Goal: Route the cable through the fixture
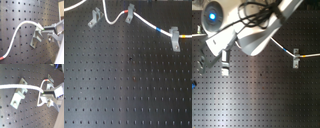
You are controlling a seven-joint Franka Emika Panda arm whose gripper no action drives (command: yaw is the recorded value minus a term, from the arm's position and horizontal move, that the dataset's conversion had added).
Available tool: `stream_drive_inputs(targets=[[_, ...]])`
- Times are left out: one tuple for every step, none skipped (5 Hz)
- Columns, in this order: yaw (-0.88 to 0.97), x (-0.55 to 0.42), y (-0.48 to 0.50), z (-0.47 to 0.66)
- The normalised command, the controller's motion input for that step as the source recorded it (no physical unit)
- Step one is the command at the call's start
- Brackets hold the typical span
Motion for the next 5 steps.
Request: stream_drive_inputs(targets=[[0.00, -0.255, 0.322, 0.31], [-0.12, -0.234, 0.164, 0.44], [-0.02, -0.193, 0.133, 0.44], [0.00, -0.170, 0.114, 0.26], [0.00, -0.150, 0.061, 0.24]])
